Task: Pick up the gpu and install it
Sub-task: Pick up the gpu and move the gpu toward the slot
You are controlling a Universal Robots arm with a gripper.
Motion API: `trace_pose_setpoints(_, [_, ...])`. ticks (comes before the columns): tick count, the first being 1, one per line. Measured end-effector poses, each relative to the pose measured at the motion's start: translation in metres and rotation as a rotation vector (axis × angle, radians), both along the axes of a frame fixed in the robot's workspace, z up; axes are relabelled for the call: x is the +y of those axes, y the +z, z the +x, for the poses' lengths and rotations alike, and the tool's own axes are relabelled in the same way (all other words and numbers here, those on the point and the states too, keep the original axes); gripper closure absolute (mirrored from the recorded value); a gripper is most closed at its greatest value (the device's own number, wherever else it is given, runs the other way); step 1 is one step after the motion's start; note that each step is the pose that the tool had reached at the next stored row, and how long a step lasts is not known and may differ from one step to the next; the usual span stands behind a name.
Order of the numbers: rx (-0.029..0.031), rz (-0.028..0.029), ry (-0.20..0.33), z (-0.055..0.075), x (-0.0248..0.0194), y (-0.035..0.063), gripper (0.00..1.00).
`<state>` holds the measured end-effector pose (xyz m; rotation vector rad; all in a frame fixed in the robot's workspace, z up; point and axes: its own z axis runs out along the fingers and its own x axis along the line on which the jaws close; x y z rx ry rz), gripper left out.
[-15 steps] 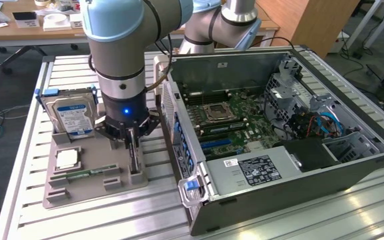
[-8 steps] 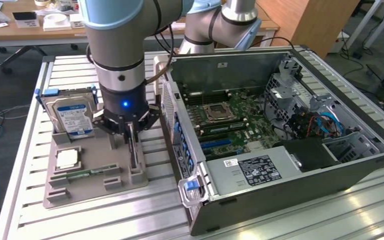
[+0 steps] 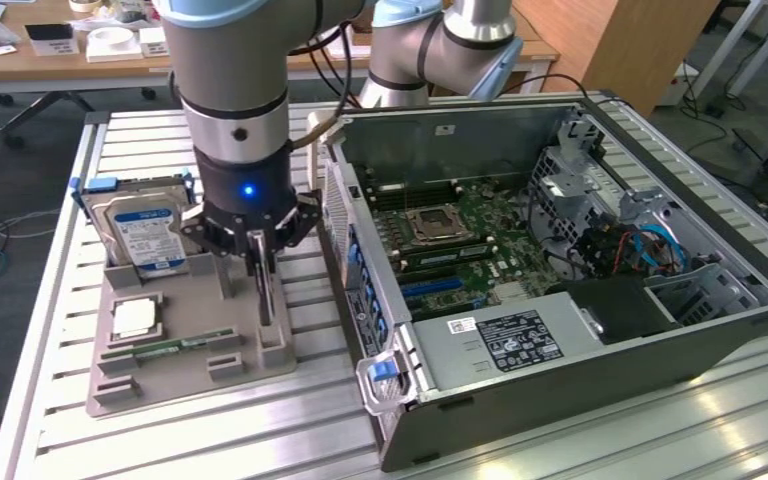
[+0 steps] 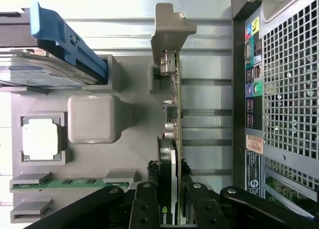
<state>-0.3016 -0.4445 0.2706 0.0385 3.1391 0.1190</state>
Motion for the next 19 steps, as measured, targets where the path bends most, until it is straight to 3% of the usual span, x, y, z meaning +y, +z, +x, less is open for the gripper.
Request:
trace_pose_setpoints(4, [0.0001, 0.0022, 0.0, 0.0, 0.0, 0.0067, 0.73])
trace_pose_setpoints(15, [0.0003, 0.0024, 0.005, 0.0, 0.0, 0.0086, 0.73])
trace_pose_setpoints(19, [0.0001, 0.0075, 0.015, 0.0, 0.0, 0.0159, 0.73])
